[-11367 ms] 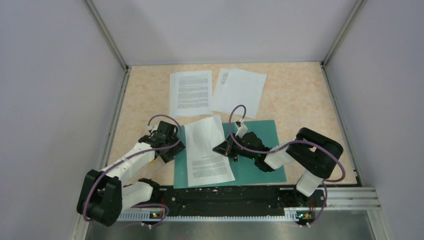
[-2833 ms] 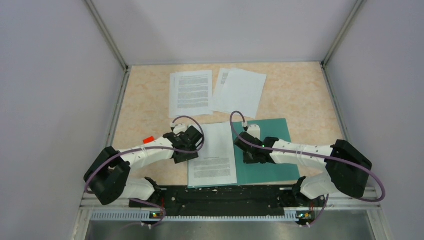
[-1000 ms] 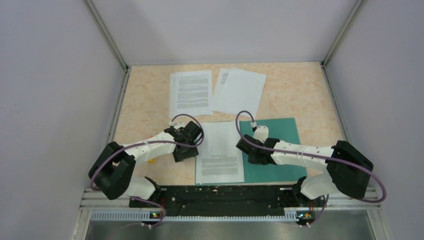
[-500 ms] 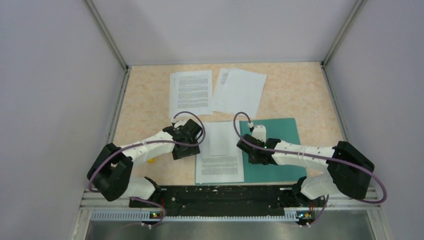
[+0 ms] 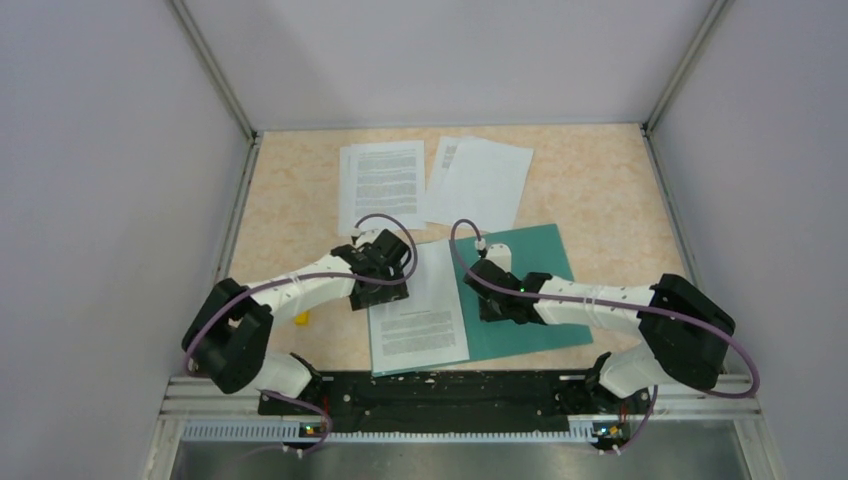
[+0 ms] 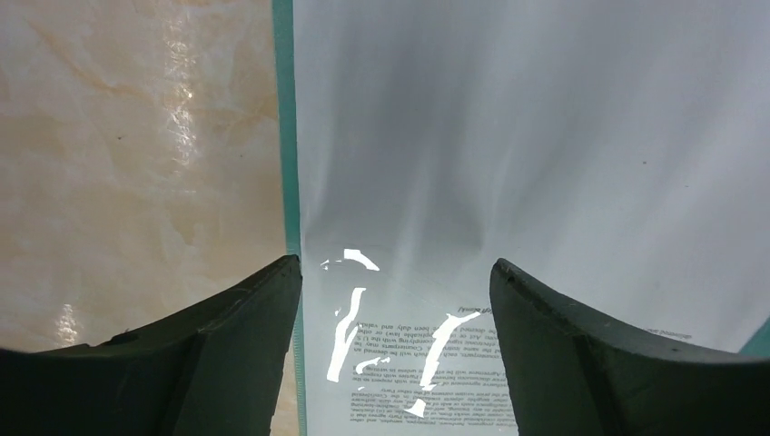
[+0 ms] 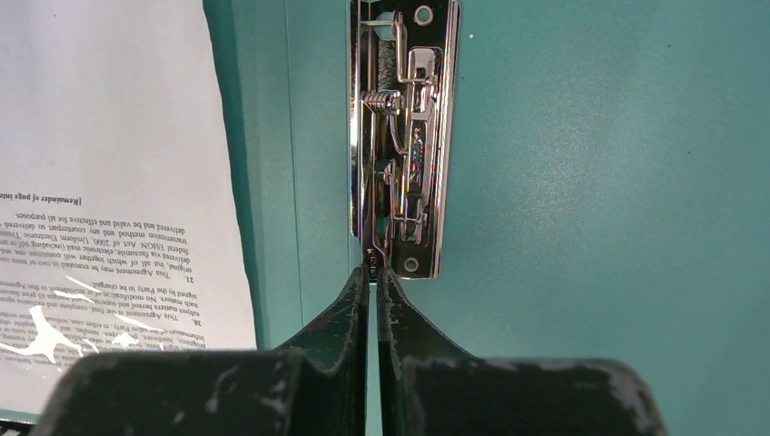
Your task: Put the files into the folder
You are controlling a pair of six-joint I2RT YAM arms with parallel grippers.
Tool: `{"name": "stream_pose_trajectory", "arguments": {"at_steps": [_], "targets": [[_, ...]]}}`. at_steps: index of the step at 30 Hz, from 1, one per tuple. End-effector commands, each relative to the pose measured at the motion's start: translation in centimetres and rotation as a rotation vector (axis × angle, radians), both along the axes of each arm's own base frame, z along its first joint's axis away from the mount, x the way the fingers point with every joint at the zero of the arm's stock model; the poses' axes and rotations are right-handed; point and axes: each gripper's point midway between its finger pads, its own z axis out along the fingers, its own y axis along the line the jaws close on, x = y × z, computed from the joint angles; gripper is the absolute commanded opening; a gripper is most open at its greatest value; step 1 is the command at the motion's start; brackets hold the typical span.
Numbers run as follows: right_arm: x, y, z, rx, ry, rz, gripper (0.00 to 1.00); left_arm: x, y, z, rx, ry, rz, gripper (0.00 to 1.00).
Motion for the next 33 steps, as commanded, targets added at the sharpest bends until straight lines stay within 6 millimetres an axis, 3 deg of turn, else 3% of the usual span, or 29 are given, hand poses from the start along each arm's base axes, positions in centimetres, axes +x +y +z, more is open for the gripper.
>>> {"name": "stream_pose_trajectory", "arguments": {"at_steps": [1,9,16,26,33], "targets": [[-0.2,0.5,-0.7,0.008,0.038,0.004,0.0,0.1,1.0,-1.5,0.078,0.019,-0.012,0.82],[-0.4,-1.8,-1.2,-0.084,0.027,-0.038,0.0,-0.7,3.2,-4.1,0.254,0.125,0.0,0.84],[-0.9,-4.6,-2.2,-0.176,0.025,-0.08,0.0,-1.6,4.1,-5.8,0.32,0.201,-0.02,0.85],[-2.1,-7.4,-3.9,-0.247,0.086,-0.148,0.0,-2.0,4.1,-6.3,0.311,0.226,-0.006,0.85],[-2.0,-8.8,-2.8,-0.234,0.064,-0.205,0.0,-2.0,4.1,-6.3,0.306,0.228,0.004,0.84]]}}
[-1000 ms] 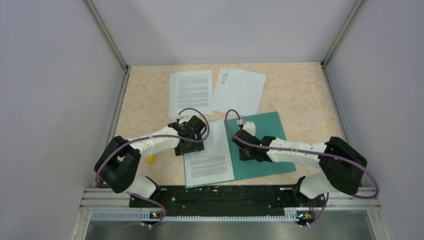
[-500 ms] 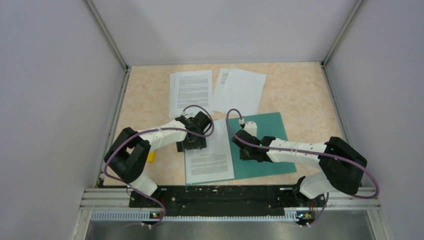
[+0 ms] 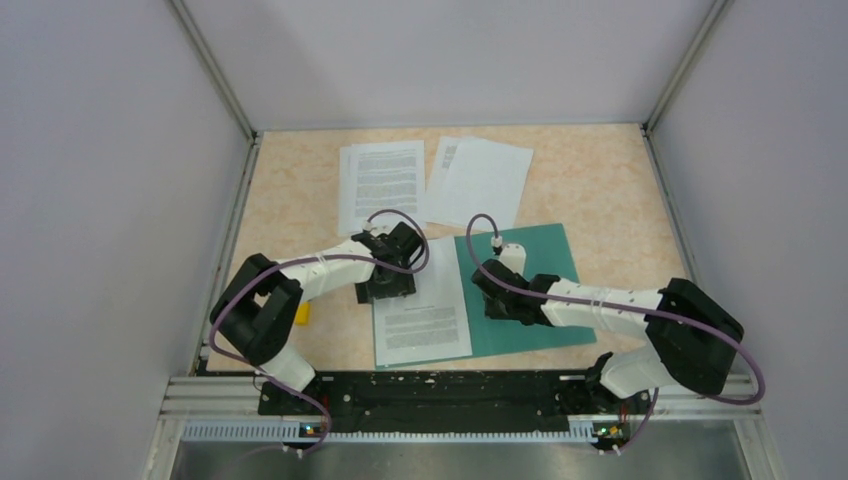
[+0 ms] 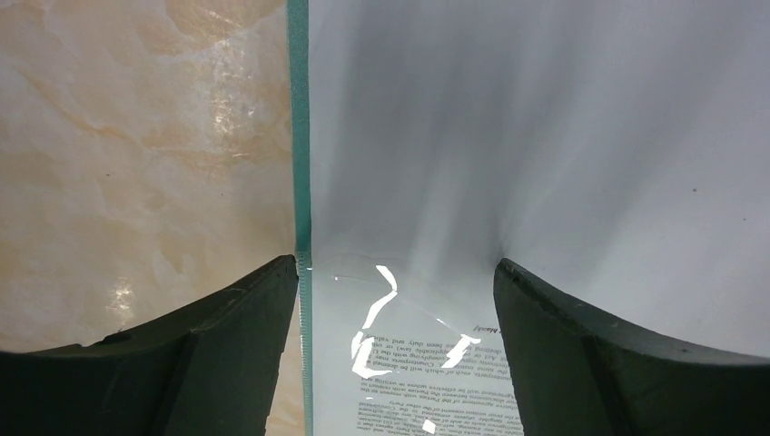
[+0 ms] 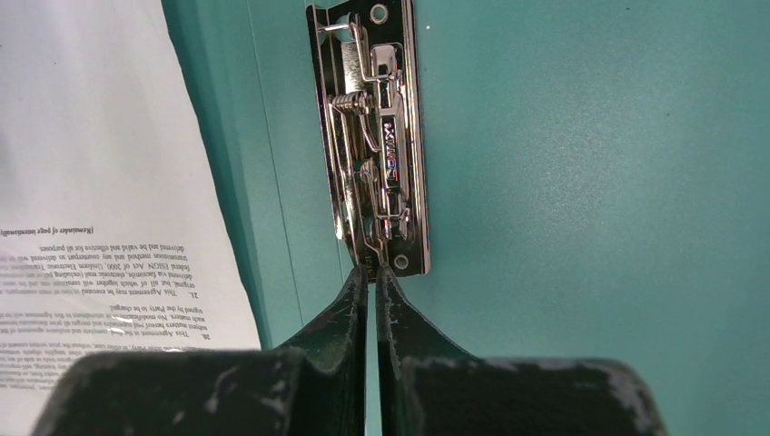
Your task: Put the files into the folder
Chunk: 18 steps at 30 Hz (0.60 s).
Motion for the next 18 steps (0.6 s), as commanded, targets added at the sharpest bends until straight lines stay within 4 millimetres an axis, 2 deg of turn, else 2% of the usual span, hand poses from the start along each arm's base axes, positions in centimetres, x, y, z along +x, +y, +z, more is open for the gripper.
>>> {"name": "stream_pose_trajectory", "arguments": {"at_steps": [1,6,10,13,18], "targets": [[-2.7,-7.7,-2.3,-0.262,0.096,-0.065,0.0,-3.0,3.8,-3.8,0.162,0.13,0.017,0.84],[-2.0,-6.9,-1.3,-0.227,0.071,-0.045,0.0,-3.0,3.8,-3.8,0.159,0.133,0.027,0.84],[-1.3,-5.0,0.0,-0.152,0.048,-0.005,0.0,-2.9,3.6,-3.8,0.144,0.132,0.021,0.84],[-0.3,-2.9,1.7,-0.074,0.01,0.034,0.02,-2.6,3.0,-3.5,0.119,0.125,0.009,0.83],[2.1,-0.3,6.2,0.062,-0.08,0.072,0.31,-0.6,1.4,-1.2,0.068,0.064,-0.028,0.83]]}}
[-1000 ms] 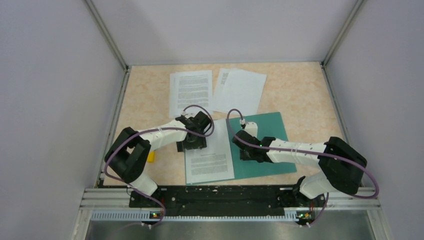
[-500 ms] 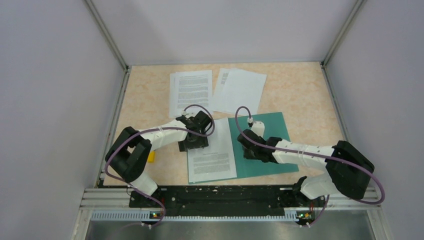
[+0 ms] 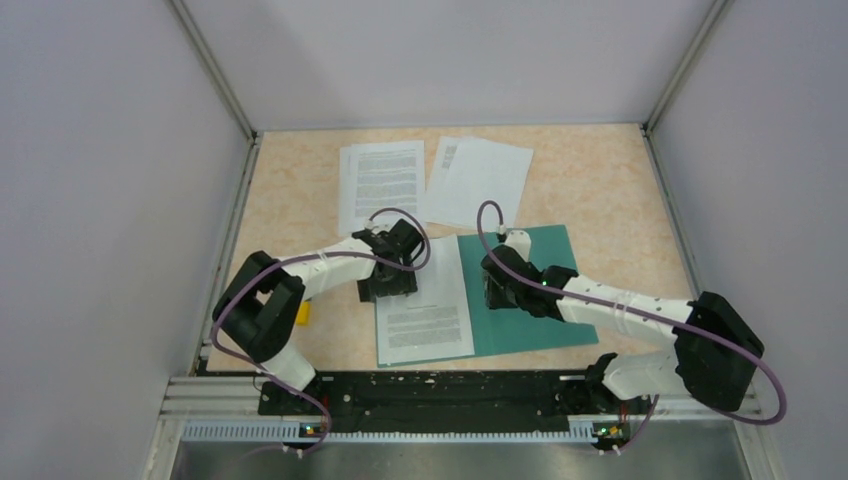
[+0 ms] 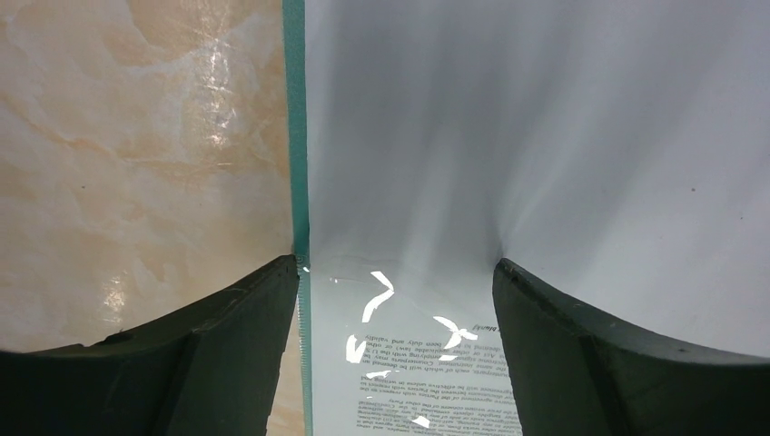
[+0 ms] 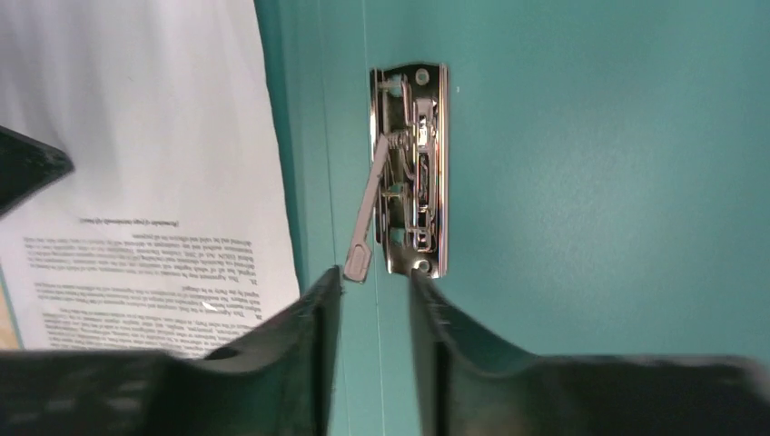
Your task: Put the files into the folder
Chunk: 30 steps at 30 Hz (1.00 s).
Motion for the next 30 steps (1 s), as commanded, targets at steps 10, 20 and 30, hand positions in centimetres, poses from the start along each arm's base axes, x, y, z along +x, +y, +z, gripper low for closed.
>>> {"name": "stream_pose_trajectory", "arguments": {"at_steps": [10,20,30], "targets": [[3.2,-2.3,5.4,0.179,-0.046,-0.009,0.49,3.8,-1.7,6.1,-0.017,-0.119,-0.115,0.84],[5.5,-1.0,5.6,0.305,-0.057,0.017,0.41,8.6,-3.3,11.6,-0.188,-0.279,-0.092,0.85],[21.1,-5.4,9.0,0.363,-0.229,-0.18,0.77,20.3,-2.5,15.9,-0.321,-0.498,-0.062,0.91]]}}
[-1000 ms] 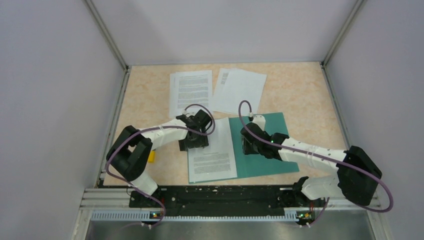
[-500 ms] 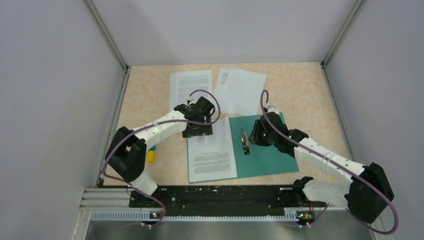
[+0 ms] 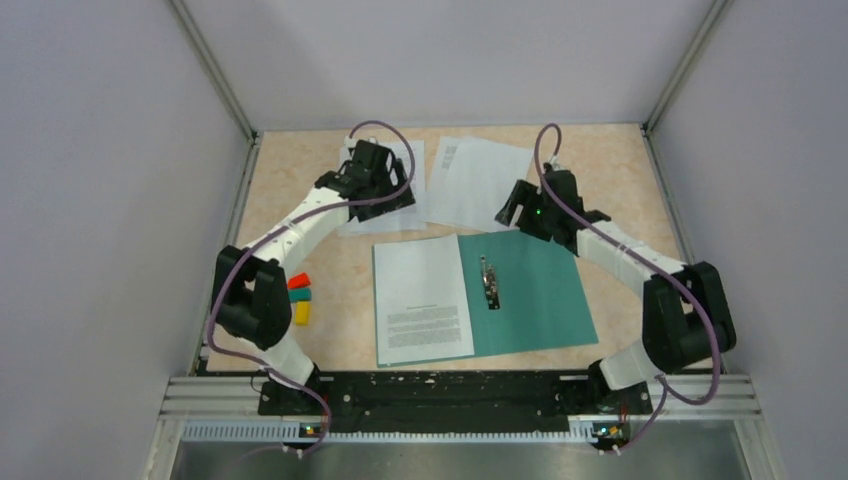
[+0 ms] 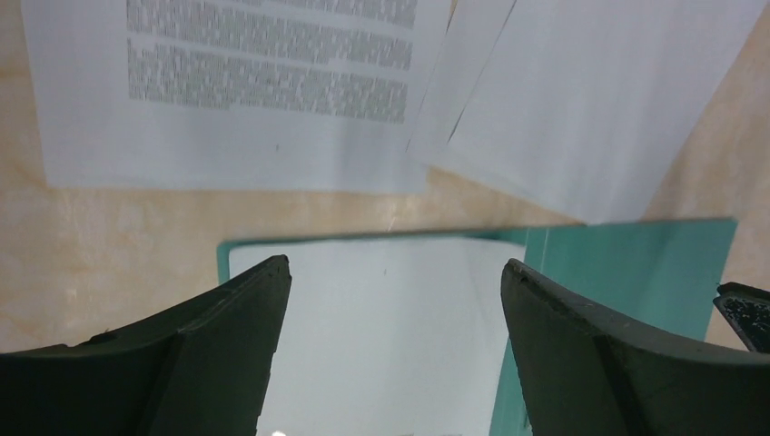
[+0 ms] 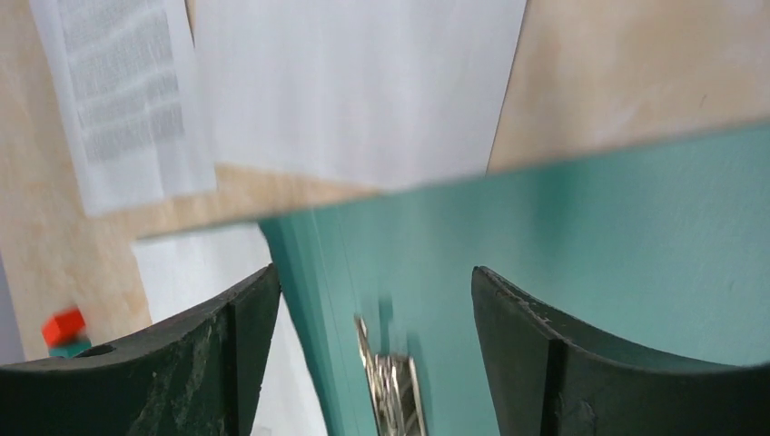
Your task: Put the files into the folder
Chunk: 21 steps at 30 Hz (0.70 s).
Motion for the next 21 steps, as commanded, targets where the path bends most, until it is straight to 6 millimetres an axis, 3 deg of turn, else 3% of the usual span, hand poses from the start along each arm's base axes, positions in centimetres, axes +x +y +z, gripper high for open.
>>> {"name": "stream_pose_trajectory", "arguments": {"at_steps": [1,5,8,12,19,21], "targets": [[8.1,-1.5,4.0,0.062,-0.168,-0.062,0.79,6.5,0.0,3.2,-0.034,-0.148,-0.01,0.91],[12.6,-3.5,2.6,0.054,-0.149,-0.128,0.85,10.2,3.1,2.9,-0.085,-0.169,0.06,0.94],[15.3,-4.6,0.9,0.08,-0.119,-0.154,0.87,12.6,1.5,3.2,-0.189,-0.213,-0.057,0.94],[19.0,-4.5,-0.9,0.098,-0.112,-0.152,0.9,14.8,2.2,2.9,-0.164,-0.223,-0.066,0.95],[22.3,-5.1,-4.6,0.021,-0.042,-0.177,0.92,17.2,2.0,0.9,-0.225,-0.175,-0.123,0.94],[23.0,-5.2,-5.4,0.002,-0.025,-0.175,0.92,17.6,3.4,0.1,-0.169,-0.165,-0.077,0.94]]}}
